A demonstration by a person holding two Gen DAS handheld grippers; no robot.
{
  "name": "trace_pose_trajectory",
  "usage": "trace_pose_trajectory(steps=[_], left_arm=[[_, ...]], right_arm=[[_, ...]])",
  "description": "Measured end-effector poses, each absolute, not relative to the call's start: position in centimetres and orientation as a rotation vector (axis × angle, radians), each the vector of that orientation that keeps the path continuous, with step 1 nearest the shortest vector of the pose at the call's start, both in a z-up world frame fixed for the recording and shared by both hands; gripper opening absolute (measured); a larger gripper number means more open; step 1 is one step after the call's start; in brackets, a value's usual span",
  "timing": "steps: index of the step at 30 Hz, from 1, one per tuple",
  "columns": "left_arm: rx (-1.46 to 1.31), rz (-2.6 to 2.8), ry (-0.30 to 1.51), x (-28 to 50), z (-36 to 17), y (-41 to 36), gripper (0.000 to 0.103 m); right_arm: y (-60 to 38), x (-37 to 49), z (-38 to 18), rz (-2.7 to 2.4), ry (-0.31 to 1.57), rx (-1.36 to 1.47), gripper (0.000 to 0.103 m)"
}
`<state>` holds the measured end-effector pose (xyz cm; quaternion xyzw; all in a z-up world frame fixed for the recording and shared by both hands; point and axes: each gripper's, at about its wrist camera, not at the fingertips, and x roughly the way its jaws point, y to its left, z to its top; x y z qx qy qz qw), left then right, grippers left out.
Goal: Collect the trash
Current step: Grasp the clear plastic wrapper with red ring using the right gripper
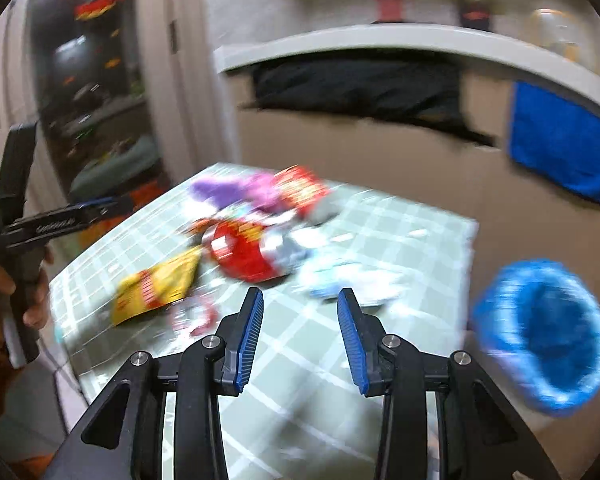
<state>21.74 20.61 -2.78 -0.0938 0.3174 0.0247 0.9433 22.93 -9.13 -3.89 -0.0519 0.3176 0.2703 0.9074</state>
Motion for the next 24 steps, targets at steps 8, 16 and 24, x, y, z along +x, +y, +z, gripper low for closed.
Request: trace_pose_trajectory(steps=[8, 16, 24], left_arm=[[-0.288, 0.075, 0.719, 20.6, -6.8, 25.6, 0.056], [-0.333, 0.082, 0.747, 19.7, -8.5, 27.8, 0.056], [-0.392, 0.069, 0.78, 19.6, -9.8, 28.8, 0.056]], right_arm=[[0.4, 23.4, -7.6, 0.803, 0.745, -0.283, 0.035], [4.1, 25.4, -11.5, 0.83, 0.834, -0.379, 0.037], [5.7, 26.3, -13.3, 0.827, 0.849, -0.442, 0.055]])
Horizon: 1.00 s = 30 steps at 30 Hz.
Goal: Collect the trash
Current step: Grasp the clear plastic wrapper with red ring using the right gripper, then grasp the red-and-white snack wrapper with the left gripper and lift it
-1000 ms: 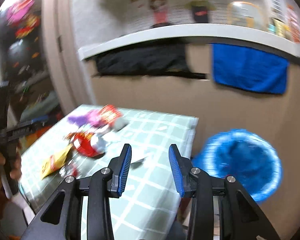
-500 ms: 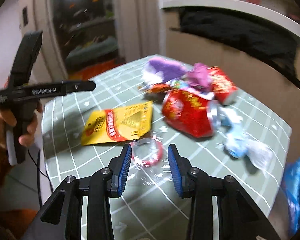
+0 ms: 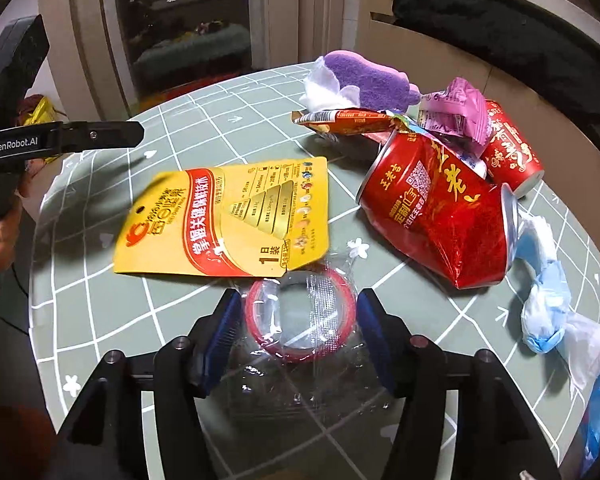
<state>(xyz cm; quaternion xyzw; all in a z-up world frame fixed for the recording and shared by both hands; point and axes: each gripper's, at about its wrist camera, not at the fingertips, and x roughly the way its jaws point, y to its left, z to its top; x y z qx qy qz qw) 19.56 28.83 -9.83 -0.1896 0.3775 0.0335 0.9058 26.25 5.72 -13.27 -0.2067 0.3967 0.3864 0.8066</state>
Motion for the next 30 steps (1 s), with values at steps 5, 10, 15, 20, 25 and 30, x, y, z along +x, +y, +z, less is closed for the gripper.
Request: trace_pose_trajectory(steps=[5, 10, 15, 20, 25, 30], left_arm=[[-0.399, 0.049, 0.796, 19.5, -10.1, 28.5, 0.056], [-0.421, 0.01, 0.821, 20.2, -10.4, 27.6, 0.056], [-0.34, -0.033, 0.845, 22.4, -10.1, 25.3, 0.056], [-0.305, -0.089, 0.818, 25.1, -8.9, 23.0, 0.056], [-0.056, -0.091, 0.712, 28.4, -6.9, 19.4, 0.056], [0.188, -0.098, 0.714, 31.3, -8.0, 17.3, 0.052]], right_arm=[[3.6, 26.1, -11.7, 0.812, 0.827, -0.354, 0.048], [0.1, 26.0, -10.2, 0.731, 0.804, -0.294, 0.048], [-4.1, 26.4, -9.1, 0.644, 0.806, -0.23, 0.048], [-8.0, 25.9, -8.3, 0.594, 0.792, -0.159, 0.048], [-9.6, 25.7, -8.3, 0.579, 0.776, -0.132, 0.048], [-10.6, 25.6, -8.1, 0.581, 0.766, -0.1, 0.048]])
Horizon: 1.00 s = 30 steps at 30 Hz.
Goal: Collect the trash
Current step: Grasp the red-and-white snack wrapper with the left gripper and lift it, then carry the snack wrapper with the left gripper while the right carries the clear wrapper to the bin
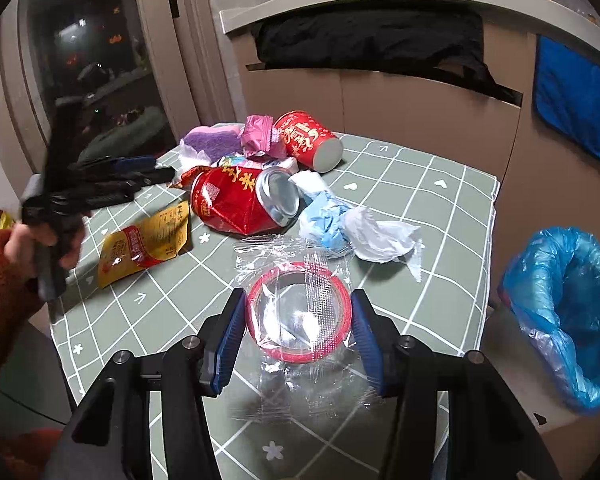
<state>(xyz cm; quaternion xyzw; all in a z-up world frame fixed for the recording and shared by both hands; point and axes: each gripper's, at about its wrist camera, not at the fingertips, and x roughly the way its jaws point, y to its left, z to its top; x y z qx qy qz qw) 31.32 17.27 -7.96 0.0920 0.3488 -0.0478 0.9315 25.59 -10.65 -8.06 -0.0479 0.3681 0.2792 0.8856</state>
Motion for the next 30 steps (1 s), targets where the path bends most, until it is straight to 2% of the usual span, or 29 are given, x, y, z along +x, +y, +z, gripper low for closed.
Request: trace_pose_trajectory(steps=[3, 6, 8, 11, 17, 23, 30], left_arm=[[0.21, -0.102, 0.77, 32.8, -9.5, 17.2, 0.045], [0.149, -0.093, 0.79, 33.5, -10.1, 17.7, 0.034], [0.08, -0.081, 0.779, 33.7, -9.8, 18.4, 0.022], [-0.023, -0.065, 0.771, 33.7, -9.0, 19.6, 0.01], [-0.101, -0.023, 0.697, 31.0, -6.4, 19.9, 0.005], [-0.181, 0.016, 0.661, 27.7, -3.5, 19.5, 0.005], [-0.217, -0.011, 0.622, 23.0, -0.9, 15.2, 0.005]], right_arm=[[-11.2, 25.8, -7.8, 0.575, 0.755, -0.075, 0.048], [-11.3, 26.0, -7.7, 0.577, 0.752, -0.061, 0.048], [-11.1, 26.1, -7.6, 0.583, 0.748, -0.065, 0.048], [-10.8, 25.9, -7.5, 0.592, 0.745, -0.074, 0.048], [-10.6, 25.6, -7.1, 0.602, 0.733, -0.064, 0.048], [-10.7, 25.4, -6.2, 0.613, 0.722, -0.043, 0.048], [-11.6, 24.6, -3.9, 0.594, 0.659, -0.032, 0.048]])
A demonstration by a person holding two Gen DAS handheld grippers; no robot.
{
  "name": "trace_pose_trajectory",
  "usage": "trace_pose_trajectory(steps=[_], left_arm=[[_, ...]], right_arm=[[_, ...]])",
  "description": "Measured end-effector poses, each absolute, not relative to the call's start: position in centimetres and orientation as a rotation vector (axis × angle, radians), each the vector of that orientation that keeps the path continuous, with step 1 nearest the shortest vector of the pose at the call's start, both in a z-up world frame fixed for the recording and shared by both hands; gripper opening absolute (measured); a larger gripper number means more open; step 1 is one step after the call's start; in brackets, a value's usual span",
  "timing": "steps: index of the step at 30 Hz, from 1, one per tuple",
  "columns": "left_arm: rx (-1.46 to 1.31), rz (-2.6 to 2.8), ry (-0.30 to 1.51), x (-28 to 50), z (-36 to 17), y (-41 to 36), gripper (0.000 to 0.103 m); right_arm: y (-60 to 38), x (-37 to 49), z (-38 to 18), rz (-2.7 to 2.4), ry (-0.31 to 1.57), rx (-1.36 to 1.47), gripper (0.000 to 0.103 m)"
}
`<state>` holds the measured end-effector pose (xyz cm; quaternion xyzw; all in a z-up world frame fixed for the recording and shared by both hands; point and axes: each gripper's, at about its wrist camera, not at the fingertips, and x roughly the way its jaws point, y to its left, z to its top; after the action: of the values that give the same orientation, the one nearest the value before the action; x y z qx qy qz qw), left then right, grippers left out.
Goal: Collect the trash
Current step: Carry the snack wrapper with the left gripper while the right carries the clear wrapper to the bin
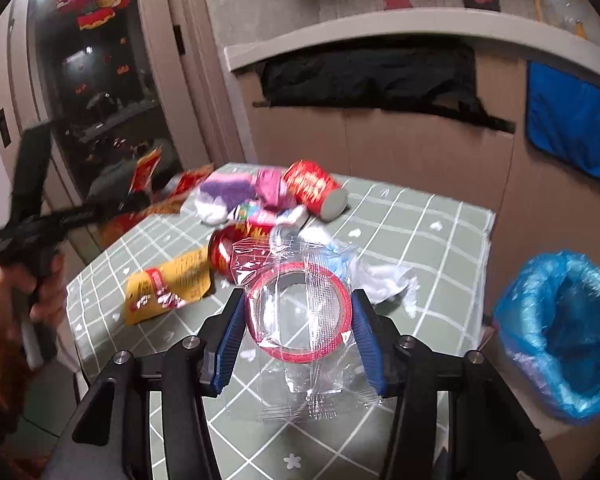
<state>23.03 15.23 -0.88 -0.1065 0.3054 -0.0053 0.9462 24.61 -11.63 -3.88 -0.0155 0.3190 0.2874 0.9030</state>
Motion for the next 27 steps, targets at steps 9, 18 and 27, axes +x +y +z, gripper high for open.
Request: trace_pose_trajectory(steps=[9, 18, 27], left_arm=[[-0.172, -0.088, 0.506, 19.0, 3.8, 6.8, 0.005], [-0.118, -0.198, 0.448, 18.1, 6.7, -2.0, 0.005], [-0.106, -0.281, 0.48, 20.9, 6.6, -8.6, 0.005]], right_arm=[[-15.8, 22.8, 1.6, 0.533, 0.525, -0.023, 0.048], [-21.8, 19.6, 5.0, 0.424, 0.421, -0.045, 0.048], [-29.4, 20.1, 5.3, 0.286, 0.402, 0.016, 0.048]])
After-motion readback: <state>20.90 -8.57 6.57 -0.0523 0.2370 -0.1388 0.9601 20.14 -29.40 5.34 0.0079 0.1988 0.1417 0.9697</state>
